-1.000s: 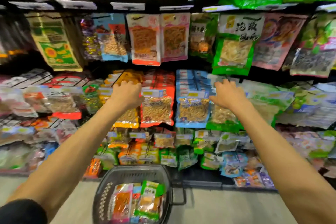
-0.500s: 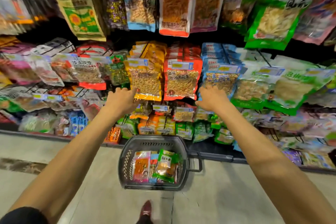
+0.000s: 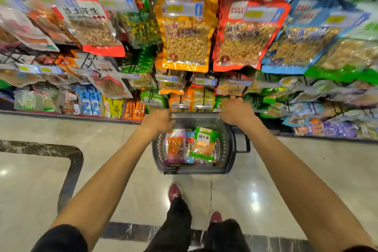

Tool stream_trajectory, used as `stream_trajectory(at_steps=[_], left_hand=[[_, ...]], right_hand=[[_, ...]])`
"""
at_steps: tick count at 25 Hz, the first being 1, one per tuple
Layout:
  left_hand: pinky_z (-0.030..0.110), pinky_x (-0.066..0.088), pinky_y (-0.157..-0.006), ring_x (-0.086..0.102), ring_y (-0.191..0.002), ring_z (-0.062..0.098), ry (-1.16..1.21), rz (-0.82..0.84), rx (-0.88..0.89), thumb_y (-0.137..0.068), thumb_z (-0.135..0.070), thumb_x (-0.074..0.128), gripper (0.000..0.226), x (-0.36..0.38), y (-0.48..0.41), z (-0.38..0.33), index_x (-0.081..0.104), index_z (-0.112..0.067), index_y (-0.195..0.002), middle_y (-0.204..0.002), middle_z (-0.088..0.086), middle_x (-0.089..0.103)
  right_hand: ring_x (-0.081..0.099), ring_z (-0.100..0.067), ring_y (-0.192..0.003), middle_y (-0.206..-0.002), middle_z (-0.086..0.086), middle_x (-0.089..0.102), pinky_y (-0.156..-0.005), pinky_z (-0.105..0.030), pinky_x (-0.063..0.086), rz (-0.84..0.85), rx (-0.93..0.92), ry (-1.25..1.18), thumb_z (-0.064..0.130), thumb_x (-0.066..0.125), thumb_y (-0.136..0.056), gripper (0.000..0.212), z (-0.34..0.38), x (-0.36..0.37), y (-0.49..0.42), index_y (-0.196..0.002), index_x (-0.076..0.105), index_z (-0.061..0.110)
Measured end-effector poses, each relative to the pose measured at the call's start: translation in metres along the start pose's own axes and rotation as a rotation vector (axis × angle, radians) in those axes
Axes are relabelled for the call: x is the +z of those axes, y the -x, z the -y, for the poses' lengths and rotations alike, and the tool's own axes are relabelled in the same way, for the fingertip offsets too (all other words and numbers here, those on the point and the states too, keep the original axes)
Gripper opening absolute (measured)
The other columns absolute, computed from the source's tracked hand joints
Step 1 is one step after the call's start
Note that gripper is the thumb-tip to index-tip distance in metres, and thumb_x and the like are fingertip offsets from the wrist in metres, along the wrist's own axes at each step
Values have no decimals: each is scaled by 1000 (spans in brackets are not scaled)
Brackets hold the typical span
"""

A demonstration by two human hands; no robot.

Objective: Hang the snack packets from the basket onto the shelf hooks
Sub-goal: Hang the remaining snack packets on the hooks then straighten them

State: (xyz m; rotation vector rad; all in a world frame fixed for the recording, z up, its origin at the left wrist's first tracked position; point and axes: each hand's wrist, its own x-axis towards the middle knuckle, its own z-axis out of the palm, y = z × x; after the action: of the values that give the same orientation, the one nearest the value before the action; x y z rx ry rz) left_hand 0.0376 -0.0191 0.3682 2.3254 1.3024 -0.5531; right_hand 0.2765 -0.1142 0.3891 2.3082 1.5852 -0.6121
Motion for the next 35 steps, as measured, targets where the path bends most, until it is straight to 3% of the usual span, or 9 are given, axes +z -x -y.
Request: stream_trajectory(at_steps=[7,12,14,17,20,23,27,30,35], left_hand=[[43,50,-93,59,-111,34,78,299,-85,-95,-42,48,39,137,-70,40,56,-14,-121,-123,13,62],[42,49,-97,59,-114,29,104,441,-157,-92,-46,46,46,252,-146,69,53,-23,-131,-129,7,61],[42,48,-98,57,-116,30,102,438,-178,-93,-45,47,44,290,-177,78,55,-22,-130,-132,9,59],[40,45,-100,53,-122,33,134,395,-213,-97,-37,46,43,341,-231,93,51,-13,-132,-135,14,55],[34,44,-93,55,-119,32,210,370,-268,-97,-31,46,39,396,-280,106,53,-11,-130,-131,15,58],[32,46,-91,58,-112,32,310,359,-362,-93,-26,51,35,446,-320,119,56,-6,-121,-123,11,62],[40,50,-94,61,-109,31,294,321,-469,-89,-33,58,40,485,-356,129,57,-8,-120,-120,12,63],[44,51,-94,61,-110,31,302,281,-543,-92,-39,57,51,501,-373,134,48,-5,-128,-121,13,62],[47,47,-100,52,-125,35,547,241,-643,-80,-56,70,91,535,-394,138,27,-6,-142,-137,15,50]], right_hand=[[37,-37,-135,-146,-17,39,-108,-48,35,293,30,-47,41,46,-98,53,25,151,-67,-142,42,12],[52,-36,-121,-131,-15,54,-95,-48,48,363,40,-82,34,46,-95,39,24,266,-140,-127,53,13],[57,-34,-113,-124,-14,59,-91,-45,51,336,41,-87,37,41,-98,38,20,315,-170,-122,56,12],[55,-34,-117,-131,-14,55,-93,-43,49,354,96,-109,46,36,-99,48,16,386,-218,-130,52,12],[53,-34,-121,-138,-13,50,-96,-45,48,421,146,-132,37,46,-97,48,5,447,-256,-139,42,14],[55,-35,-118,-133,-15,53,-93,-44,49,459,160,-176,31,50,-95,49,-8,495,-283,-140,39,14],[59,-35,-112,-125,-17,59,-91,-44,52,441,190,-218,24,51,-92,47,-22,535,-308,-138,42,16],[59,-34,-115,-127,-16,59,-92,-44,51,398,282,-279,24,53,-92,51,-27,551,-322,-139,39,13],[53,-36,-122,-133,-19,53,-96,-46,46,348,402,-370,58,50,-92,72,-28,567,-342,-139,37,6]])
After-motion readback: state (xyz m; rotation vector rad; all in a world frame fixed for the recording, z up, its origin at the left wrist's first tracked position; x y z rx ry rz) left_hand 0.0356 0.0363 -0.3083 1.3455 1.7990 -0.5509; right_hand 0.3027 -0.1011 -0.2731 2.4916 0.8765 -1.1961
